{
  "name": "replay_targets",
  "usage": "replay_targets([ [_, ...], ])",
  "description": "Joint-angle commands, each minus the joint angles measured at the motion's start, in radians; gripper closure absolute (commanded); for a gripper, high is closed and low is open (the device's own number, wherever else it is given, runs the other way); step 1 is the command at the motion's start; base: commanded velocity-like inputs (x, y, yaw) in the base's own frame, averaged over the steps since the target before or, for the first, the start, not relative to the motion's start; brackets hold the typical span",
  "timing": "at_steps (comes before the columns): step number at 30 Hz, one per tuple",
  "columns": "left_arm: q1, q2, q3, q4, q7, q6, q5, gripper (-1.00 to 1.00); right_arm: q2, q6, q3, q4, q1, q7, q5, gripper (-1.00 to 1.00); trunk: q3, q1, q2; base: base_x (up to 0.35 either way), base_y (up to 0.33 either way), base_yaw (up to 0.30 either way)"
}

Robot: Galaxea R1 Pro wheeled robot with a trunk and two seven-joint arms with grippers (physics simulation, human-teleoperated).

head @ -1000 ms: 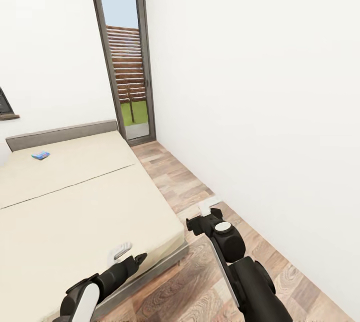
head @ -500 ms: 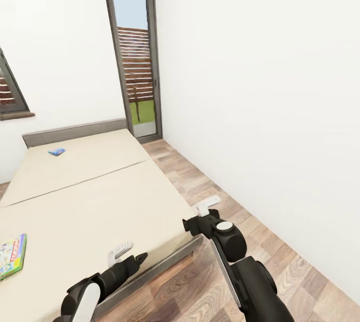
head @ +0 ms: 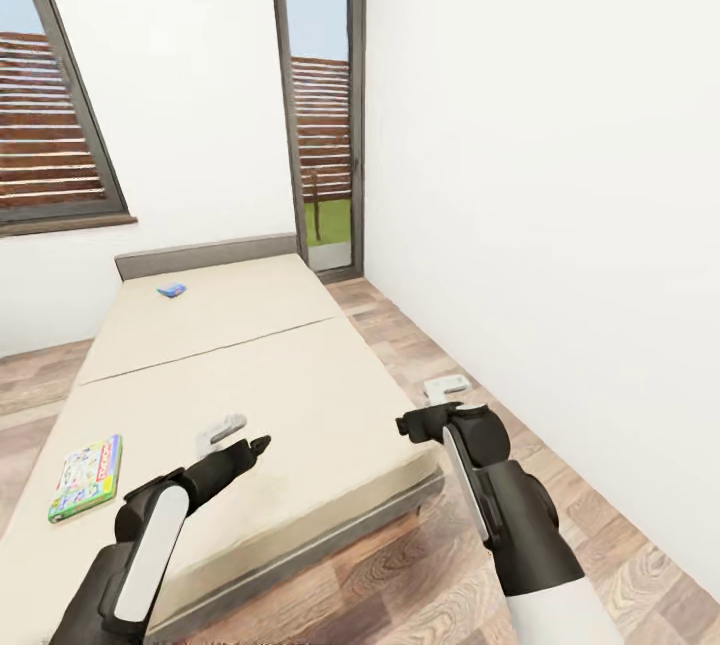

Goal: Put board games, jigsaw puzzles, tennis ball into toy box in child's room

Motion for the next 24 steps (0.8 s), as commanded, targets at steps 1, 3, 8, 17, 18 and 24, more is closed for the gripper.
replay_targets([
  [1, -0.011, 0.000, -0.026, 0.001, 0.048, 0.007, 0.008, -1.00, 0.001, 0.005, -0.011, 0.029, -0.012, 0.006, 0.006, -1.00, -0.001, 0.000, -0.001, -0.003, 0.005, 0.267],
  [3, -0.027, 0.000, -0.094, 0.001, 0.130, 0.011, 0.004, -1.00, 0.001, 0.005, -0.026, 0.084, -0.034, 0.007, -0.001, -1.00, -0.001, 0.000, -0.001, -0.002, 0.003, 0.265],
  [8, -0.046, -0.004, -0.292, -0.041, 0.345, 0.029, 0.011, -1.00, 0.004, 0.005, -0.038, 0.170, -0.070, 0.009, -0.048, -1.00, -0.001, 0.000, -0.001, -0.001, 0.002, 0.260],
  [17, -0.033, 0.007, -0.372, -0.065, 0.449, 0.053, 0.085, -1.00, 0.006, -0.033, -0.041, 0.198, -0.072, 0.011, -0.101, -1.00, -0.001, 0.000, -0.001, 0.000, 0.000, 0.231],
  [18, -0.032, 0.007, -0.374, -0.066, 0.455, 0.055, 0.089, -1.00, 0.006, -0.055, -0.041, 0.198, -0.066, 0.011, -0.104, -1.00, -0.001, 0.000, -0.001, 0.000, 0.000, 0.195],
  [24, -0.023, 0.014, -0.377, -0.064, 0.456, 0.057, 0.099, -1.00, 0.007, -0.100, -0.038, 0.195, -0.047, 0.009, -0.110, -1.00, -0.001, 0.000, -0.001, 0.000, 0.000, 0.163],
])
